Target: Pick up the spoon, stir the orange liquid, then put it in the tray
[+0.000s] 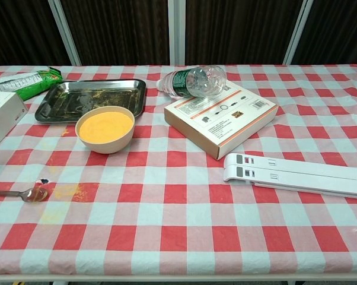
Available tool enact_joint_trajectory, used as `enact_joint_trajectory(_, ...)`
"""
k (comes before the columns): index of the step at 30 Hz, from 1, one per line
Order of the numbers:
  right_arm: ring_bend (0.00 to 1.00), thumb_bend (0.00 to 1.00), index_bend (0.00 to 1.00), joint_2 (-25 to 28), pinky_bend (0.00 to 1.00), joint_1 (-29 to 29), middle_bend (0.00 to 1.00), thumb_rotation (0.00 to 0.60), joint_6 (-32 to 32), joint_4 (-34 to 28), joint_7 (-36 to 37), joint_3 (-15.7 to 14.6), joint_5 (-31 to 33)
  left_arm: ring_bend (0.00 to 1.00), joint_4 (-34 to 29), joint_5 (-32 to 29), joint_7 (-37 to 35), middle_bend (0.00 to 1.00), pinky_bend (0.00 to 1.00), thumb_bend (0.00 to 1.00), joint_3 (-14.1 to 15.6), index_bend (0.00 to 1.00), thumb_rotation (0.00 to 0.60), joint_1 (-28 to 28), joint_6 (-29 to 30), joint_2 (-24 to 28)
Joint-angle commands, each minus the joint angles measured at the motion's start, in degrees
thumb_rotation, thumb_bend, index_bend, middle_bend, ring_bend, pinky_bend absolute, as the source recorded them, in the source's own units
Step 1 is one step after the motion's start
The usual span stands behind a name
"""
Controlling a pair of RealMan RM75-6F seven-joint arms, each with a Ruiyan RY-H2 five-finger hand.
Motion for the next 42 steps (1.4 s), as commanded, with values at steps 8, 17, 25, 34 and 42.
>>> enact_joint_trajectory(8,0.02,0.26,0.14,0.1,0.06,-0.4,0.13,0.6,0.1,0.1,0.1,-0.1,0.4,0.88,0.6,-3.3,0.7,0.94,0.94,0.39,0.5,0.57,0.6,-1.6,-3.3,-3.7)
enact_joint_trajectory(17,0.02,0.26,0.14,-0.1,0.06,-0.4,0.13,0.6,-0.3,0.4,0.4,-0.2,0.5,0.89,-0.5,-4.1,2.8,0.94,0.94,0.39,1.4,0.58,0.6,-2.3,-4.4,-4.7)
enact_joint_trajectory(25,0.02,0.26,0.14,0.0,0.06,-0.5,0.13,0.6,-0.2,0.5,0.5,-0.2,0.6,0.89,0.5,-5.7,4.0,0.94,0.94,0.39,1.6,0.58,0.6,-2.0,-4.1,-5.6)
enact_joint_trajectory(34,0.02,0.26,0.14,-0.1,0.06,-0.6,0.13,0.6,0.0,0.5,0.6,-0.3,0.5,0.9,1.3,-6.8,5.5,0.95,0.94,0.39,1.5,0.62,0.6,-2.1,-3.6,-6.2)
enact_joint_trajectory(42,0.02,0.26,0.14,0.1,0.06,-0.8,0.13,0.6,0.3,0.6,0.8,-0.2,0.5,0.9,0.7,-7.5,6.5,0.95,0.94,0.39,1.4,0.63,0.6,-2.4,-3.9,-5.5)
